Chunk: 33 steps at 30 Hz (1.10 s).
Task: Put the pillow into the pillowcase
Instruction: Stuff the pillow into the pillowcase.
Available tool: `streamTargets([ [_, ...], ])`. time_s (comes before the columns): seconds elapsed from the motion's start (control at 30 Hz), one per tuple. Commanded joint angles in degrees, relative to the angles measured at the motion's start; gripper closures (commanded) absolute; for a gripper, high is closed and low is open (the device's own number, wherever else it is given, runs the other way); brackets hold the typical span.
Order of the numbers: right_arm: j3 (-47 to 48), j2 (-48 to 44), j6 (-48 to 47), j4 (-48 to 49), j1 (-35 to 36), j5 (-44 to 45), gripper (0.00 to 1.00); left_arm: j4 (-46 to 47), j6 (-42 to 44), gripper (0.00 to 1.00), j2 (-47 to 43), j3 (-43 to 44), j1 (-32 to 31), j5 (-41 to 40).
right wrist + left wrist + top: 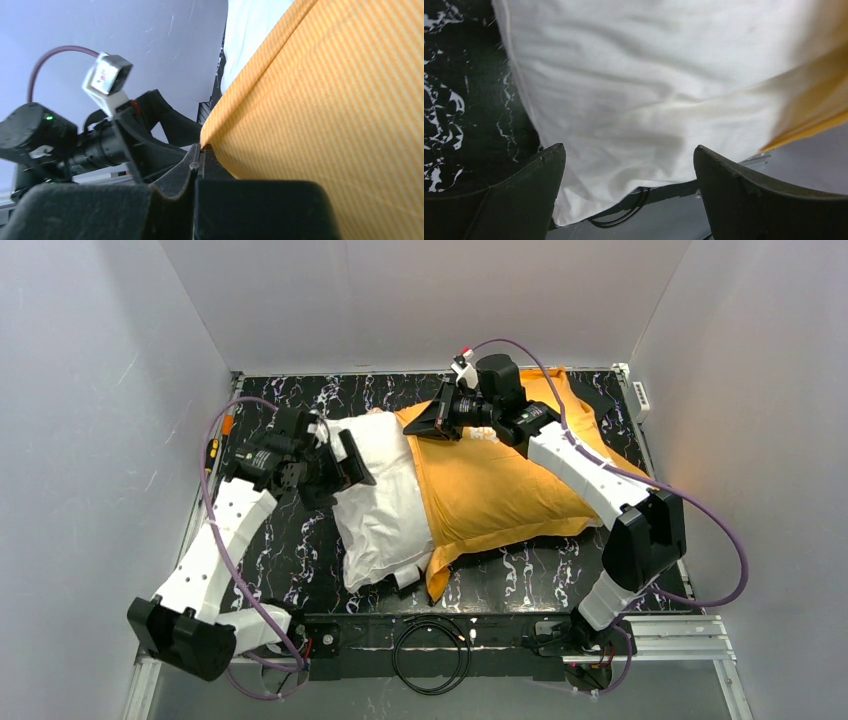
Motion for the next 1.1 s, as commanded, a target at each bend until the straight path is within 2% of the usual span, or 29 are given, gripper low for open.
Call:
streamTargets([
  [0.0,5.70,0.56,-2.50,0.62,0.53,-5.36,0.99,-4.84,4.23,0.02,-0.98,-7.63,3.20,0.61],
  [0.1,6.13,1.14,-3.16,-0.51,0.53,-6.31,0.99,0.01,3.63,0.02,0.12,-12.06,4.72,3.95],
  [0.17,6.28,1.48,-3.00,-0.50,0.65,-7.28,0.99,7.53,2.33,0.08,1.93,-15.68,4.96,9.44],
  [0.2,6.61,1.75,-2.91,-0.42,0.88,-7.63,0.99,12.58,0.89,0.16,3.07,-16.84,4.97,13.53],
  [0.3,7.07,2.64,-0.94,3.15,2.59,-9.48,0.99,32.94,-7.54,0.51,6.53,-19.59,3.33,22.57],
  [0.4,3.20,2.40,8.78,18.48,6.19,-10.49,0.99,51.42,-16.22,0.77,9.25,-18.55,-1.14,24.08],
  [0.47,0.56,2.40,16.28,29.43,8.99,-9.46,0.99,57.30,-19.28,0.99,12.06,-15.18,-4.40,23.78],
  [0.57,-2.07,3.85,23.73,40.58,13.36,-6.25,0.99,60.21,-20.32,1.00,16.69,-8.19,-9.45,22.94],
  [0.67,-6.15,4.52,27.81,46.89,15.15,-3.64,0.99,62.36,-23.40,1.00,17.71,-7.34,-11.69,21.03],
  [0.73,-7.32,3.42,24.68,42.10,14.45,-2.80,0.99,62.38,-23.87,1.00,15.38,-10.21,-11.70,18.91],
  [0.9,-3.77,-0.85,7.08,15.43,9.30,1.28,0.99,58.27,-25.30,1.00,6.07,-21.22,-7.40,13.87],
  [0.93,-3.08,-1.38,3.93,11.48,8.25,1.74,0.93,56.07,-25.32,1.00,4.43,-22.13,-6.45,13.19],
  [0.97,-2.10,-1.93,0.74,5.38,7.27,2.65,0.81,53.57,-24.70,1.00,3.20,-22.39,-5.72,12.60],
  [1.0,-1.03,-2.68,-2.31,0.74,6.39,3.82,0.64,51.86,-23.55,1.00,2.27,-22.24,-5.16,12.75],
  [1.07,0.98,-4.51,-9.25,-7.58,4.48,7.04,0.38,45.58,-21.54,0.82,0.77,-21.16,-4.48,13.02],
])
